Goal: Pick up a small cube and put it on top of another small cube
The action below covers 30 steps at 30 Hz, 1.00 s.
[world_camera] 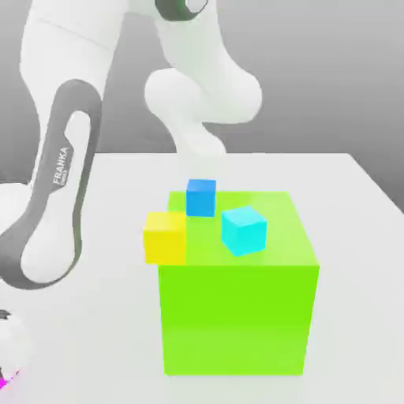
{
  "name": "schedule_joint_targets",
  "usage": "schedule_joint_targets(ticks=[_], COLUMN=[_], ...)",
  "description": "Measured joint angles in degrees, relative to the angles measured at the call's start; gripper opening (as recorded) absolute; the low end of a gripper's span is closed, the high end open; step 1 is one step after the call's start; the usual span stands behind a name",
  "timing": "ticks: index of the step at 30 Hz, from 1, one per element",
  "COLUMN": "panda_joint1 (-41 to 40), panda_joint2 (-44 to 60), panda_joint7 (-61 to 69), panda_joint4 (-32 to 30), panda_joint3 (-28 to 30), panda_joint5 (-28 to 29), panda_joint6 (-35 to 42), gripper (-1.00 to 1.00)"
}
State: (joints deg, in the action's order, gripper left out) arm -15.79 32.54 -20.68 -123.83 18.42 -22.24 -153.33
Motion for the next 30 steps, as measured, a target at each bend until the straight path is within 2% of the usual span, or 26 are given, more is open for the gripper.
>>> schedule_joint_targets(ticks=[4,9,17,23,30], panda_joint1=[0.06,4.05,11.96,17.39,17.81], panda_joint2=[0.1,-6.75,-20.47,-33.18,-47.95], panda_joint7=[0.19,-3.11,-13.88,-26.17,-41.14], panda_joint4=[0.03,-0.63,-3.41,-7.23,-13.03], panda_joint3=[0.07,3.36,0.43,-2.47,-7.95], panda_joint5=[-0.23,4.79,6.39,12.0,18.67], panda_joint6=[-0.01,5.78,15.66,22.24,29.63], gripper=[-1.0,-1.0,-1.0,-1.0,-1.0])
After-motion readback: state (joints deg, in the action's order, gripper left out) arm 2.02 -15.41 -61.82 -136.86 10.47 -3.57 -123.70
